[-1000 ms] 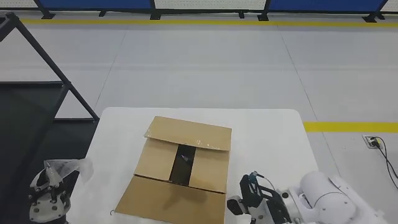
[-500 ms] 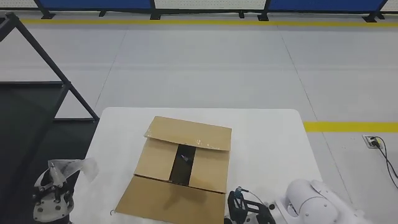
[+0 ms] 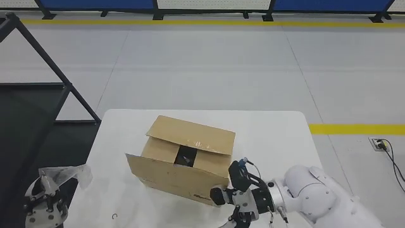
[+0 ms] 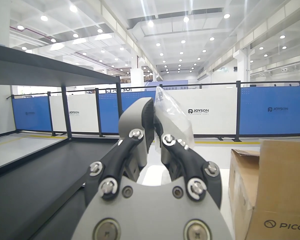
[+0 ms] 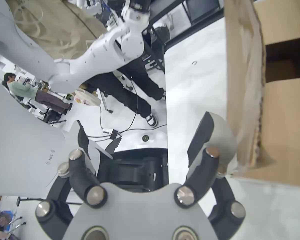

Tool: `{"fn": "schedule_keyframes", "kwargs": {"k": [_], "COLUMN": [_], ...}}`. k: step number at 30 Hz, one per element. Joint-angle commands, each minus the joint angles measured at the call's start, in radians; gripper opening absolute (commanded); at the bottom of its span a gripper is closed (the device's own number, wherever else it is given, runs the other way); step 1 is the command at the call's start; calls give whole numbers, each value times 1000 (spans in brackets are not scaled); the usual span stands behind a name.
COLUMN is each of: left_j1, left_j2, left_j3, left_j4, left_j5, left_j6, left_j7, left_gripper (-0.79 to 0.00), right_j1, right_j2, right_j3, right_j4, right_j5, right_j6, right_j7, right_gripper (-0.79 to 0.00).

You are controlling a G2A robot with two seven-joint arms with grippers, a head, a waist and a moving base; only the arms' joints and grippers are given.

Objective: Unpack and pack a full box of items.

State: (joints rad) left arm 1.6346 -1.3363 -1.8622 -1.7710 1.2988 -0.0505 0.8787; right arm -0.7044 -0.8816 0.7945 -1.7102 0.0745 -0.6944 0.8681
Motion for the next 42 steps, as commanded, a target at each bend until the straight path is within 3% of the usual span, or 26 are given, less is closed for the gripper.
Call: {"fn": "schedule_keyframes", "kwargs": {"k": [1, 10, 16, 32, 42], "left_j1": [4, 12, 6, -8, -32], "left_j2": [-1, -3, -4, -6, -4], "left_j3": [-3, 5, 24, 56, 70], "left_j4": [-2, 14, 20, 14, 46], "left_j5": [-4, -10, 1, 30, 60], "left_j6": [1, -16, -21, -22, -30], "left_j7": [2, -1, -9, -32, -72], "left_gripper": [-785, -785, -785, -785, -785], "right_j1": [10, 91, 139, 147, 125], "right_j2": [-3, -62, -98, -138, -144], "right_j3": [15, -46, -95, -70, -17], "right_j4": [10, 58, 111, 255, 271], "right_j5": [-17, -155, -165, -17, 4], "right_j6": [56, 371, 468, 537, 485], "right_j7": [-35, -207, -172, -105, -123], "right_gripper": [0, 0, 0, 0, 0]}}
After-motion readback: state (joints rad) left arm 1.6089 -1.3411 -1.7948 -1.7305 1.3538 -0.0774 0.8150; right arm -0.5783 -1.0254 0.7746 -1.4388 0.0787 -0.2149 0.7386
